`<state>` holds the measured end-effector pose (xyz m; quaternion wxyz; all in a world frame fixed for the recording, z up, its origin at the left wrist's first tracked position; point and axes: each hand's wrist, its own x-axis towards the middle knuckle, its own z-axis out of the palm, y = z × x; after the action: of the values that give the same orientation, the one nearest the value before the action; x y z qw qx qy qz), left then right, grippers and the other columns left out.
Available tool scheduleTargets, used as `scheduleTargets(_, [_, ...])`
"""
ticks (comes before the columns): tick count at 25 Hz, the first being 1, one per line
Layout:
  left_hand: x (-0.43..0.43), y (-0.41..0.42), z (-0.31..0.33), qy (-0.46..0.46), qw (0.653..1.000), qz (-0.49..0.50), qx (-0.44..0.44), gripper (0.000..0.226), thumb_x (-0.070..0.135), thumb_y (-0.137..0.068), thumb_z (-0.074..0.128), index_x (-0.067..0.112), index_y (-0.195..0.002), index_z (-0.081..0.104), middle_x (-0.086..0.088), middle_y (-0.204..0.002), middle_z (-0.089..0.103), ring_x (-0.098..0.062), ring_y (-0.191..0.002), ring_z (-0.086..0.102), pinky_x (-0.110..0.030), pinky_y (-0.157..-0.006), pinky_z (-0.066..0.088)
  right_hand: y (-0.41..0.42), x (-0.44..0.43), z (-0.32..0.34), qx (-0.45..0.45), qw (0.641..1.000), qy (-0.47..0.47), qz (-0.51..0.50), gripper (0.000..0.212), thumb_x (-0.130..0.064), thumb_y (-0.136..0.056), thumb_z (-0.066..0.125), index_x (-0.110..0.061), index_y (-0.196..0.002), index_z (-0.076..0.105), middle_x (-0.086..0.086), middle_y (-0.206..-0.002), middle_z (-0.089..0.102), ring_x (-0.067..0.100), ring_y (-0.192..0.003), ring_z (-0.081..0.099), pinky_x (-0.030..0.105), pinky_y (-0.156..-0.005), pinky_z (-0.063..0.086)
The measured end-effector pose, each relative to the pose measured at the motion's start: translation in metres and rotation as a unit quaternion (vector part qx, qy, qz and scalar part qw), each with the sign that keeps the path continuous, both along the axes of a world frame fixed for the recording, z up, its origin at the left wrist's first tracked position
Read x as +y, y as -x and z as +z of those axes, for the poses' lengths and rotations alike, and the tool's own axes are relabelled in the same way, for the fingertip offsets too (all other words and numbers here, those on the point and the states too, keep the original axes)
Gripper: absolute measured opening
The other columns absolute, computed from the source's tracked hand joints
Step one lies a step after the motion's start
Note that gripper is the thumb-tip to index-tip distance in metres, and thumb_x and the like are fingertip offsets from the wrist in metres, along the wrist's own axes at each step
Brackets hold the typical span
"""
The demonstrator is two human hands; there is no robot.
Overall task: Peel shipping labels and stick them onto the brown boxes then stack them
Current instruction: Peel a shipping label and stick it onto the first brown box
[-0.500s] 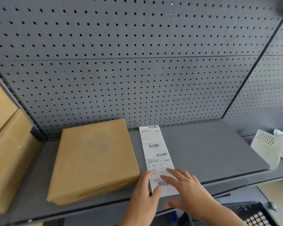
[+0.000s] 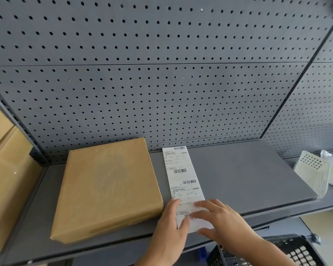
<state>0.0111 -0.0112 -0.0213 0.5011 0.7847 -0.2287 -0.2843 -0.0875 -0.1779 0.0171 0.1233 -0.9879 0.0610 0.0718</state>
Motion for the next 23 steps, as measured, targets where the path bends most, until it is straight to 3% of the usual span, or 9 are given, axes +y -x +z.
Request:
scheduleTargets(6, [-0.003,-0.002,-0.001,0.011,1.000,0.014,0.013,0.056,0.030,-0.098,0.060,0.030,-0.151,0.041,0.018,-0.156,0.041,-0.002,-0.142,0.042,-0.033,-0.123,0.032,0.000,-0.016,0.002,-0.009,0.999,-0.040,-0.015,0.033,-0.050,-0.096,0.054,-0.047,-0.128,0.060,-0.029,-0.145,0.046,-0.007,-0.130,0.038,0.015,-0.099,0.042])
scheduleTargets(11, [-0.004,-0.002,0.003,0.016,0.999,0.015,0.026,0.058,0.032,-0.096,0.059,0.028,-0.152,0.041,0.017,-0.156,0.041,-0.002,-0.142,0.042,-0.033,-0.123,0.031,0.006,-0.013,-0.009,0.001,1.000,-0.017,-0.008,0.061,-0.057,-0.089,0.058,-0.048,-0.146,0.039,-0.025,-0.153,0.027,0.004,-0.131,0.032,0.023,-0.112,0.031])
scheduleTargets(16, [-0.006,-0.001,0.007,0.013,0.999,0.017,0.029,0.057,0.028,-0.100,0.059,0.026,-0.153,0.039,0.016,-0.155,0.039,-0.004,-0.143,0.040,-0.033,-0.123,0.030,0.009,-0.015,-0.009,-0.011,1.000,-0.013,0.014,0.052,-0.065,-0.092,0.044,-0.050,-0.142,0.044,-0.025,-0.157,0.028,0.006,-0.134,0.031,0.026,-0.114,0.030])
scheduleTargets(19, [-0.007,0.000,0.007,0.012,1.000,0.017,0.021,0.055,0.024,-0.101,0.059,0.025,-0.152,0.039,0.019,-0.154,0.036,-0.003,-0.143,0.039,-0.032,-0.123,0.029,0.014,-0.016,-0.011,-0.044,0.999,-0.024,0.008,0.056,-0.070,-0.094,0.022,-0.049,-0.135,0.054,-0.024,-0.151,0.040,0.005,-0.130,0.040,0.024,-0.109,0.037])
scheduleTargets(23, [-0.009,-0.001,0.010,0.017,0.999,0.025,0.020,0.050,0.024,-0.101,0.060,0.029,-0.147,0.043,0.020,-0.152,0.036,-0.003,-0.144,0.039,-0.032,-0.123,0.030,0.017,-0.015,-0.018,-0.133,0.990,-0.034,-0.012,0.042,-0.052,-0.103,0.029,-0.040,-0.115,0.068,-0.025,-0.121,0.065,-0.002,-0.108,0.058,0.023,-0.089,0.054])
